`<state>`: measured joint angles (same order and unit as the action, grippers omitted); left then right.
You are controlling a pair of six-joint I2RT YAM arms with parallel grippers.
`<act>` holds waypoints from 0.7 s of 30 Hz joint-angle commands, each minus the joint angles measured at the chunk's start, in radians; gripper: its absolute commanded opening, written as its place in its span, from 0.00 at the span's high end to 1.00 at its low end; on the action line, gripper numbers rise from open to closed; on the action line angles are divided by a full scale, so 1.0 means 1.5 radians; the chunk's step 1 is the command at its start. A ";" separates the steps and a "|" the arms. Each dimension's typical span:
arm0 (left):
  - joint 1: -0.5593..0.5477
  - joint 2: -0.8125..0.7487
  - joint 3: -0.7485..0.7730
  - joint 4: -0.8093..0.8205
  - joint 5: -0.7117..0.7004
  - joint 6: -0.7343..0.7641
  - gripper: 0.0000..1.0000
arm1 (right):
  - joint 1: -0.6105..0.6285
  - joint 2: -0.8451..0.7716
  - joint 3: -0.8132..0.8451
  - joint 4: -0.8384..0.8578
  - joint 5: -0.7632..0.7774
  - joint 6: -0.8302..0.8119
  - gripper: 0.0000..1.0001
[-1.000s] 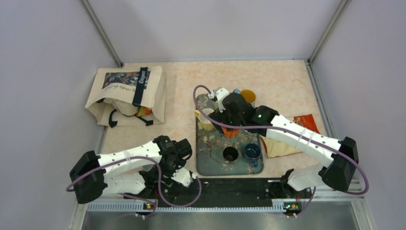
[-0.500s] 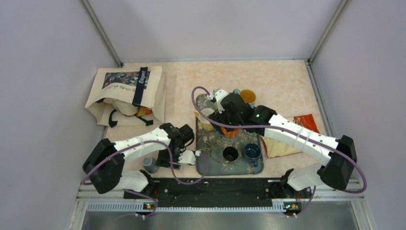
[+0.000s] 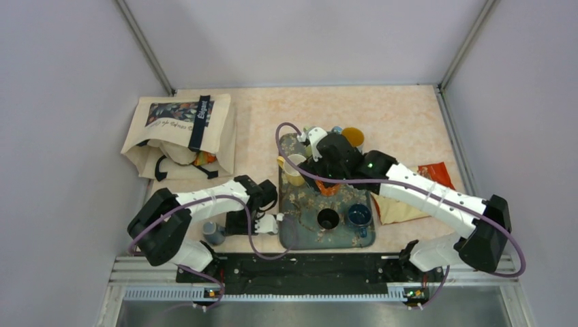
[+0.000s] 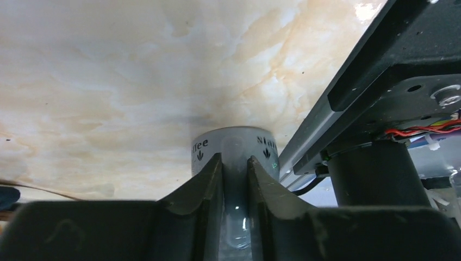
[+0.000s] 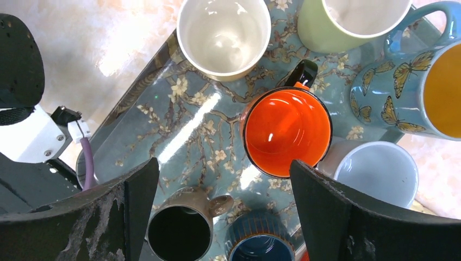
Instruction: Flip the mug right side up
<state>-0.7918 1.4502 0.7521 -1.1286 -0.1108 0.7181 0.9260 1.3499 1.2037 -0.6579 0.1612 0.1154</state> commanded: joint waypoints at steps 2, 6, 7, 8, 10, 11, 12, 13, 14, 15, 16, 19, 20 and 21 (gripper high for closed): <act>0.004 -0.006 0.014 -0.015 -0.008 -0.012 0.95 | -0.005 -0.052 0.005 0.011 0.023 0.018 0.10; 0.026 -0.017 0.053 -0.008 -0.033 -0.022 1.00 | -0.005 -0.083 0.003 0.011 0.042 0.029 0.09; 0.040 -0.024 0.070 -0.001 -0.036 -0.025 1.00 | -0.005 -0.092 0.002 0.011 0.045 0.031 0.08; 0.057 -0.030 0.088 0.006 -0.033 -0.028 1.00 | -0.005 -0.100 0.001 0.012 0.046 0.035 0.08; 0.098 -0.044 0.134 0.021 -0.002 -0.037 1.00 | -0.004 -0.115 -0.004 0.015 0.047 0.041 0.08; 0.119 -0.051 0.158 0.027 0.027 -0.043 1.00 | -0.005 -0.126 -0.009 0.020 0.040 0.043 0.07; 0.143 -0.057 0.188 0.035 0.057 -0.053 1.00 | -0.004 -0.135 -0.015 0.032 0.032 0.045 0.06; 0.164 -0.064 0.208 0.041 0.100 -0.060 1.00 | -0.004 -0.143 -0.022 0.042 0.019 0.045 0.03; 0.187 -0.070 0.223 0.051 0.132 -0.068 1.00 | -0.004 -0.149 -0.029 0.056 0.002 0.044 0.01; 0.204 -0.076 0.236 0.062 0.158 -0.077 1.00 | -0.005 -0.152 -0.035 0.068 -0.021 0.045 0.01; 0.219 -0.081 0.247 0.071 0.188 -0.085 1.00 | -0.005 -0.154 -0.042 0.084 -0.042 0.046 0.01; 0.256 -0.095 0.281 0.097 0.264 -0.118 1.00 | -0.005 -0.145 -0.061 0.145 -0.122 0.057 0.01; 0.268 -0.099 0.293 0.105 0.293 -0.131 1.00 | -0.005 -0.141 -0.069 0.169 -0.151 0.063 0.01; 0.282 -0.102 0.303 0.111 0.319 -0.141 1.00 | -0.004 -0.136 -0.077 0.198 -0.182 0.069 0.01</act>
<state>-0.4221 1.3411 1.1320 -1.0122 0.1539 0.5907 0.9249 1.1351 1.1191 -0.5423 0.0746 0.1802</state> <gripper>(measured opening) 0.199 0.988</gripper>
